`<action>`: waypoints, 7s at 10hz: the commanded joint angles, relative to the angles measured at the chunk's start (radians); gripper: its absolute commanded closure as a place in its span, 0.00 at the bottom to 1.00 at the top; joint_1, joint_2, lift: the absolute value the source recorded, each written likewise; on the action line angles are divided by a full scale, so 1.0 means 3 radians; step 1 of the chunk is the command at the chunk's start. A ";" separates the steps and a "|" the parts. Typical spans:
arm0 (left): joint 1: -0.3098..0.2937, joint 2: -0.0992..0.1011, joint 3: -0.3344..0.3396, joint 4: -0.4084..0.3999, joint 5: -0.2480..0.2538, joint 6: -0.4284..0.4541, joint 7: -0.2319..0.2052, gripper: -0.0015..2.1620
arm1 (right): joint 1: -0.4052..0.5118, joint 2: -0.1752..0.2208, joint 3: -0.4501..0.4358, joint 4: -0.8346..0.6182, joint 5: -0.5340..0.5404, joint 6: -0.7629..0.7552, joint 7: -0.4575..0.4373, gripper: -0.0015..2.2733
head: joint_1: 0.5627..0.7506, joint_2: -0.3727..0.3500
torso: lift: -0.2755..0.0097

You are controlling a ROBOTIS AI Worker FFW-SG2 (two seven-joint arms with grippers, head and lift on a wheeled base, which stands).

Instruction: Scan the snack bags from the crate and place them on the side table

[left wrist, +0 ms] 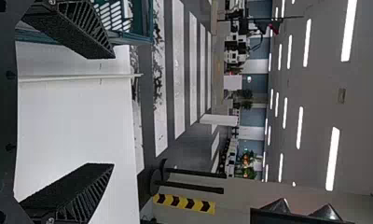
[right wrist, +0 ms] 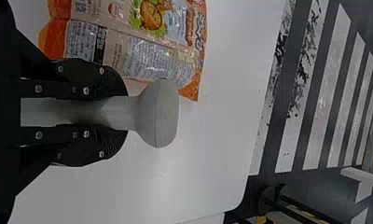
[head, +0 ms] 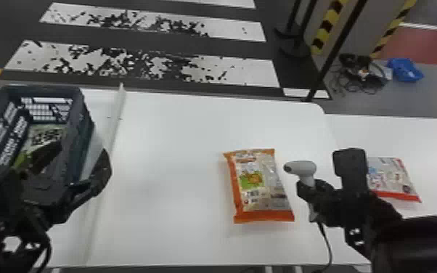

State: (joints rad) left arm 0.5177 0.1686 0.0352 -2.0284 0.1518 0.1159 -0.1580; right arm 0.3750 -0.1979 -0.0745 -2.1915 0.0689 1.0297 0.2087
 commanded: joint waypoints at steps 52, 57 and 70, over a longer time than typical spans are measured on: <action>0.0023 0.0016 0.0010 -0.0009 0.0015 -0.0041 0.0000 0.02 | -0.0677 -0.0102 -0.0248 0.0929 -0.0787 0.0656 0.0710 0.04 | 0.70 0.42 | 0.79; 0.0013 0.0021 0.0015 0.0002 0.0015 -0.0031 0.0000 0.02 | -0.1020 -0.0123 -0.0253 0.1609 -0.0782 0.0646 0.1263 0.79 | 0.70 0.47 | 0.79; 0.0049 0.0016 0.0021 -0.0034 0.0015 -0.0051 0.0000 0.02 | -0.1010 -0.0082 -0.2119 0.1430 -0.1978 -0.0060 0.0470 0.99 | 0.70 0.16 | 0.79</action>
State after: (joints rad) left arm 0.5311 0.1732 0.0422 -2.0380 0.1564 0.1006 -0.1580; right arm 0.0744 -0.2226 -0.6949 -1.7879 -0.5254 1.0482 0.3496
